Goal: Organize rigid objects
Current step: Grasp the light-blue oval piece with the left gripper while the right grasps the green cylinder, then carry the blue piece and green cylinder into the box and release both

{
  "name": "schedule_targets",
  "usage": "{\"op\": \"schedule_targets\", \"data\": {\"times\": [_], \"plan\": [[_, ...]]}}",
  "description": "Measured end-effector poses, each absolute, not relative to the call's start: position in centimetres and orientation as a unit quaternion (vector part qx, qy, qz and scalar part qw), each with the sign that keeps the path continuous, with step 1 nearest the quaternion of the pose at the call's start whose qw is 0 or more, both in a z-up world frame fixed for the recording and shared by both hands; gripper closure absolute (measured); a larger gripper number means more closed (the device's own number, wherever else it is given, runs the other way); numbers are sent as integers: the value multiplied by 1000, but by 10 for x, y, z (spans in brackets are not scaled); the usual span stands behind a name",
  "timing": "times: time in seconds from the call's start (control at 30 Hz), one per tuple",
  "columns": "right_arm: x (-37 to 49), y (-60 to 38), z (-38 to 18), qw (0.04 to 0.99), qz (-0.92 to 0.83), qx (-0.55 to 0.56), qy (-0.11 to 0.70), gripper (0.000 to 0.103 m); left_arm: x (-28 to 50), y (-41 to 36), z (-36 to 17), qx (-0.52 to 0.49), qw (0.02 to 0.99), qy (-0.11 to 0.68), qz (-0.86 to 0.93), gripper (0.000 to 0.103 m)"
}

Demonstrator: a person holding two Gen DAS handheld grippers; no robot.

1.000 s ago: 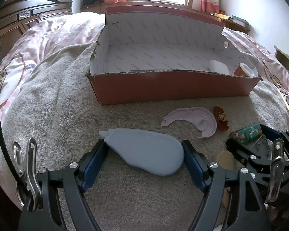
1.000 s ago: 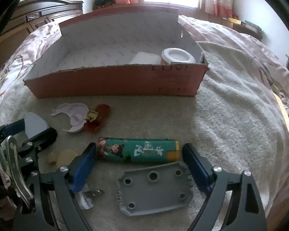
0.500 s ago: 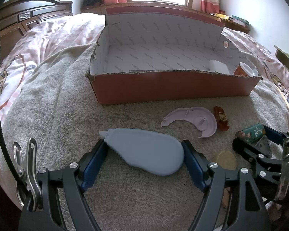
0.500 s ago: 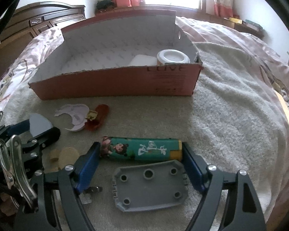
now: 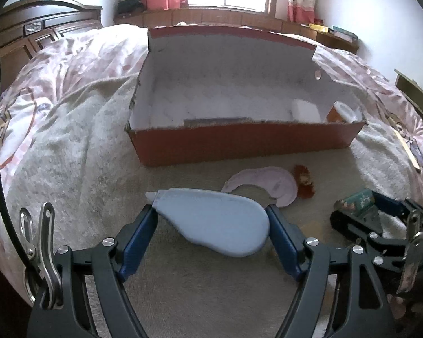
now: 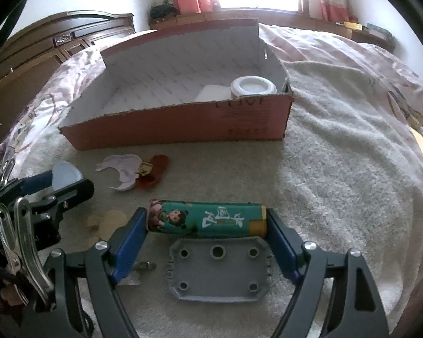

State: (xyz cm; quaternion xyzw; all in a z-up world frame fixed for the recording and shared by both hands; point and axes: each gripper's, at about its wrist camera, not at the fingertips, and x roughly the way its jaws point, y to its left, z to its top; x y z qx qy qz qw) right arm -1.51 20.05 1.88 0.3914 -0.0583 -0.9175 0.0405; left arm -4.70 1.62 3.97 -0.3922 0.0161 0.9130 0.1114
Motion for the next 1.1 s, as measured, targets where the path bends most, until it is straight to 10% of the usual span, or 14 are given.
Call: {"op": "schedule_targets", "data": {"times": [1.1], "plan": [[-13, 208, 39, 60, -929, 359, -72, 19, -127, 30, 91, -361, 88, 21, 928, 24]]}}
